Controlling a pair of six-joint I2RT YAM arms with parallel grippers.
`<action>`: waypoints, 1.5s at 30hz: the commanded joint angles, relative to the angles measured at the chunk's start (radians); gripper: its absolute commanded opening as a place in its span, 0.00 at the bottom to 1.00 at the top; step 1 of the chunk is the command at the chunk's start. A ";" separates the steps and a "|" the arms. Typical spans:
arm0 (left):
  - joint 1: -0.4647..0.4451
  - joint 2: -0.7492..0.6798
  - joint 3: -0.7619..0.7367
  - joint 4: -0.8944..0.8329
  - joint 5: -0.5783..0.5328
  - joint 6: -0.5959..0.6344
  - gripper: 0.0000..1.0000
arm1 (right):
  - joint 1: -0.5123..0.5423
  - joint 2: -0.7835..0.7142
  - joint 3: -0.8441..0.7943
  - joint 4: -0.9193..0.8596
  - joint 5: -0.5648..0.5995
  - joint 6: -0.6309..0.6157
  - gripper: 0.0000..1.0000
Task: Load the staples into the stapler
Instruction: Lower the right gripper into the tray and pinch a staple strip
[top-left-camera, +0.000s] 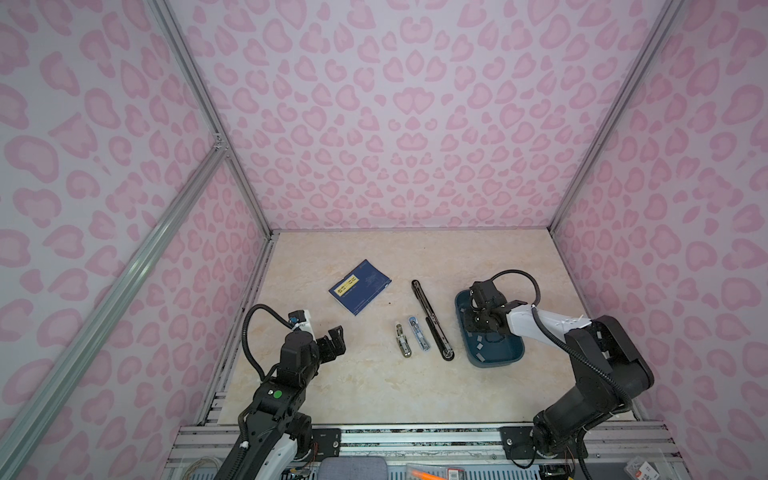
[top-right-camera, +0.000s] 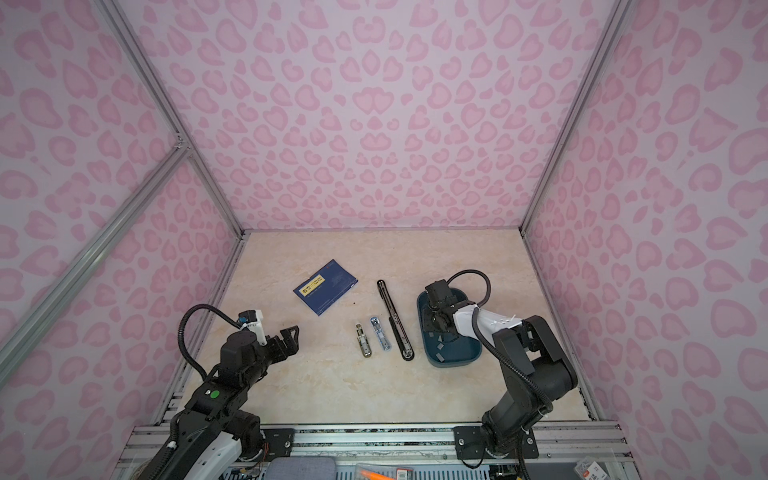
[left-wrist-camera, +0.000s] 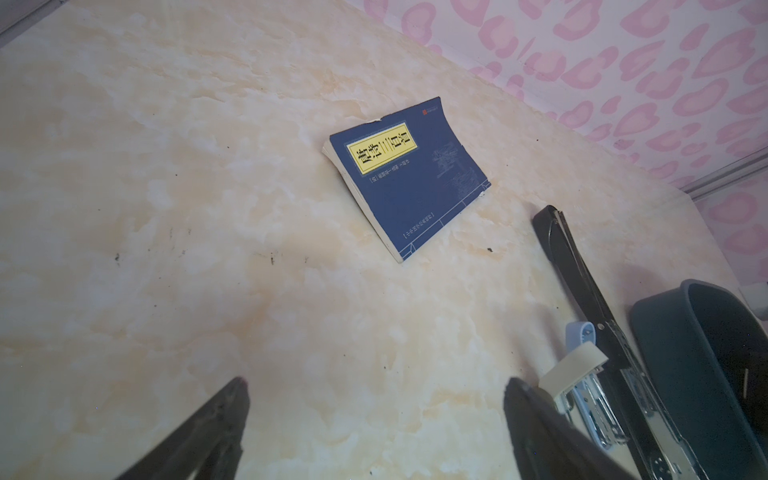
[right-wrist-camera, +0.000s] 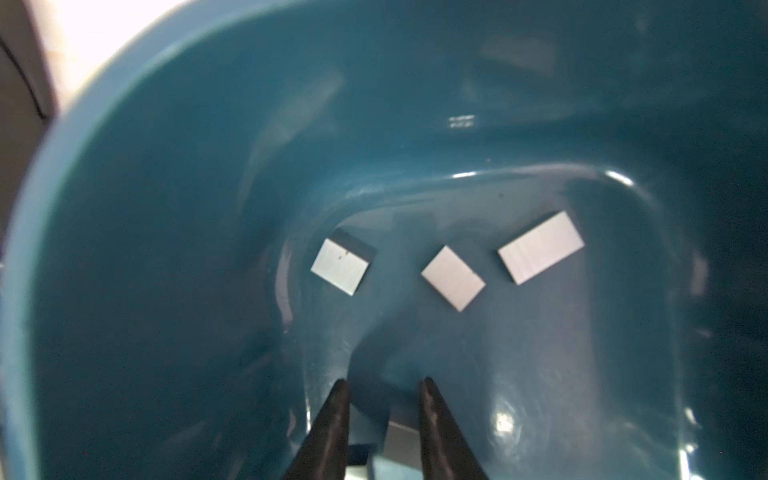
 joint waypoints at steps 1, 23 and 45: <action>0.000 0.003 0.008 0.023 -0.001 0.007 0.97 | 0.004 0.001 -0.002 -0.050 0.029 0.013 0.30; 0.000 0.005 0.008 0.022 -0.005 0.007 0.97 | 0.019 -0.024 -0.016 -0.075 0.020 0.050 0.36; 0.002 -0.006 0.005 0.020 -0.001 0.007 0.97 | 0.044 -0.040 -0.050 -0.101 0.071 0.115 0.27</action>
